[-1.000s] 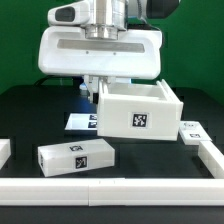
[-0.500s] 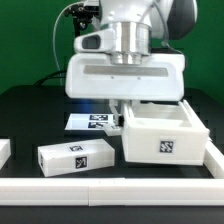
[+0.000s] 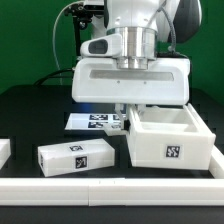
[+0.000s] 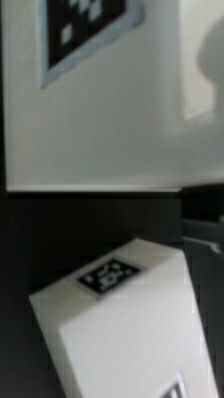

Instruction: Assemble cabinet

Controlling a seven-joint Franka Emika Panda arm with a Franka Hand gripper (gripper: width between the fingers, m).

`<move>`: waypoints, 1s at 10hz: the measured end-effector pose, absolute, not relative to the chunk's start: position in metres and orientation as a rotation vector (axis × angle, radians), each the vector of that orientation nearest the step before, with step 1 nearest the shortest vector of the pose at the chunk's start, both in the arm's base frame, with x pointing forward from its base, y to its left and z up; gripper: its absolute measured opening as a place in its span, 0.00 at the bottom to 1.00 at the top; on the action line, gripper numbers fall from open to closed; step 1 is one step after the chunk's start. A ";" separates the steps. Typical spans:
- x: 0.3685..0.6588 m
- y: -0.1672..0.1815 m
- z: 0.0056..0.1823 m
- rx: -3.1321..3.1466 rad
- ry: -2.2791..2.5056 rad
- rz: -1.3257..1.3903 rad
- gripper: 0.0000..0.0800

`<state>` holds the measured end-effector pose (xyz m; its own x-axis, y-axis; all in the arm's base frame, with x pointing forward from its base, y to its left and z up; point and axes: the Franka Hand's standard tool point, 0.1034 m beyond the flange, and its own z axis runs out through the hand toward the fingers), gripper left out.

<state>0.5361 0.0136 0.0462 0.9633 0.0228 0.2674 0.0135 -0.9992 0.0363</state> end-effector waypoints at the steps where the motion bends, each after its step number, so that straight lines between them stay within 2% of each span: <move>1: 0.544 0.022 0.039 3.080 0.035 0.423 0.04; 5: 0.563 0.022 0.017 3.049 -0.020 0.477 0.04; 7: 0.574 0.022 0.018 3.040 -0.026 0.517 0.04; 10: 0.574 0.022 0.018 3.041 -0.025 0.515 0.04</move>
Offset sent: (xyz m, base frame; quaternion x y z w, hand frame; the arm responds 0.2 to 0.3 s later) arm 0.0216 0.0116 -0.0218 -0.0236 0.0396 -0.0056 0.9989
